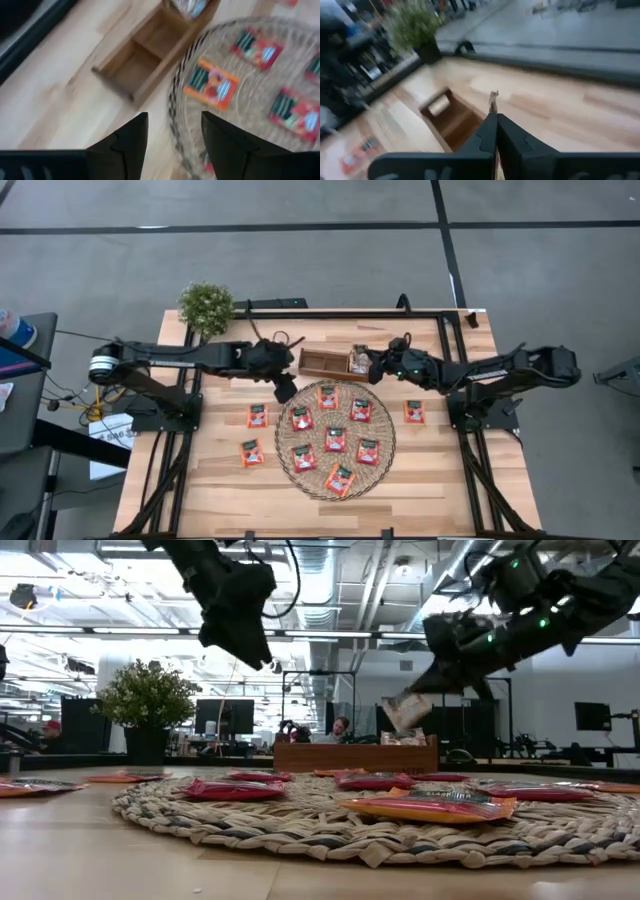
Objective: Pick & Place Tea
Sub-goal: Put the brown tea bag into the right section of the wooden organizer
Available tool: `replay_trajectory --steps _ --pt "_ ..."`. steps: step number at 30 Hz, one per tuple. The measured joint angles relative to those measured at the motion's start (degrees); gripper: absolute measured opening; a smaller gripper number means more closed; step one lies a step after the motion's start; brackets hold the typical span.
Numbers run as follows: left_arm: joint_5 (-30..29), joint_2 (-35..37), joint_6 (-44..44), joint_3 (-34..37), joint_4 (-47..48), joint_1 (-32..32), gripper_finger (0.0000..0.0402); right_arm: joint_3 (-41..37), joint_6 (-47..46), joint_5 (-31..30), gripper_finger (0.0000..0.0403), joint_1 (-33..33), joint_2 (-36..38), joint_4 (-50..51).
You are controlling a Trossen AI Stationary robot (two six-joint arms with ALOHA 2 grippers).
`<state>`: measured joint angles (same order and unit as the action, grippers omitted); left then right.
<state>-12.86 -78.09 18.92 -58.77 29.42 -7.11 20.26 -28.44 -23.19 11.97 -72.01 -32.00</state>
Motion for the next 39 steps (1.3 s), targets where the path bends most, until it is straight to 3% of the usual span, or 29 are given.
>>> replay_trajectory --steps 9,17,24,39 --pt "-0.5 11.9 2.6 8.3 -5.6 0.0 0.0177 0.1 -0.1 -4.0 0.0000 -1.2 -7.7 -7.9" --pt "-0.9 26.0 4.3 17.4 -12.2 0.0 0.0177 0.0 -0.1 -5.9 0.0000 -2.9 -10.5 -7.8" --pt "-1.7 35.0 5.0 21.0 -12.8 0.0 0.0177 0.0 1.8 -12.2 0.0000 -5.2 -13.2 -10.5" --pt "-1.3 35.0 5.3 21.2 -12.4 0.0 0.0177 0.0 3.4 -15.2 0.0000 -5.2 -13.7 -10.1"
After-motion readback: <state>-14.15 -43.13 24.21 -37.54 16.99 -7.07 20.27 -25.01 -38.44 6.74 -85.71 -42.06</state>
